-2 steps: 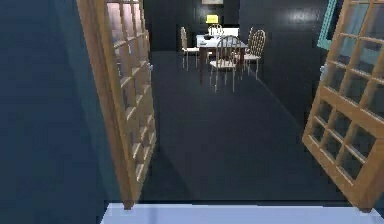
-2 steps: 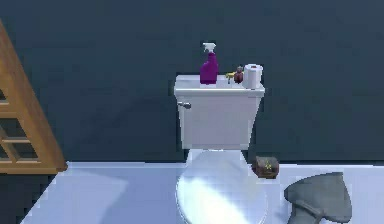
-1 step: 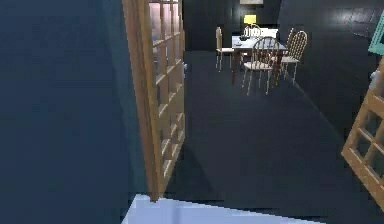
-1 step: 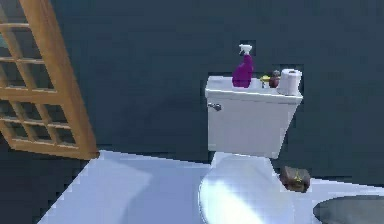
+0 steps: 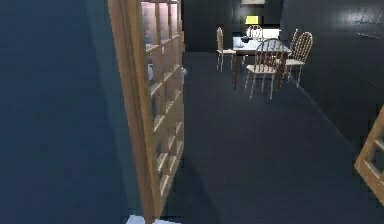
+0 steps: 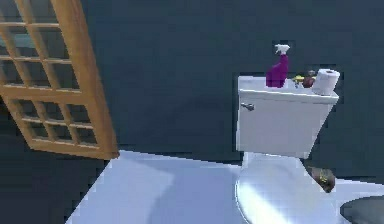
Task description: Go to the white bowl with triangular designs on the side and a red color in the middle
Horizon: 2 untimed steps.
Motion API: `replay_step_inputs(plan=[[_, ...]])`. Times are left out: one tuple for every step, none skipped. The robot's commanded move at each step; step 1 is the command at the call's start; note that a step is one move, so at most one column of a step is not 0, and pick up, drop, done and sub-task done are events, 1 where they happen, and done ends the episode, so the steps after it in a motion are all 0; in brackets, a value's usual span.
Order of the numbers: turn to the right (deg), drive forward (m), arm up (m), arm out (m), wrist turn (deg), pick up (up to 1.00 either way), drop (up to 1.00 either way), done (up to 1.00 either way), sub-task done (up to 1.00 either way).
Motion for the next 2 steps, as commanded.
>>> replay_step_inputs(plan=[[36.0,0.00,0.00,0.00,0.0,0.00,0.00,0.00,0.00],[0.0,0.65,0.00,0.00,0.0,0.00,0.00,0.00,0.00]])
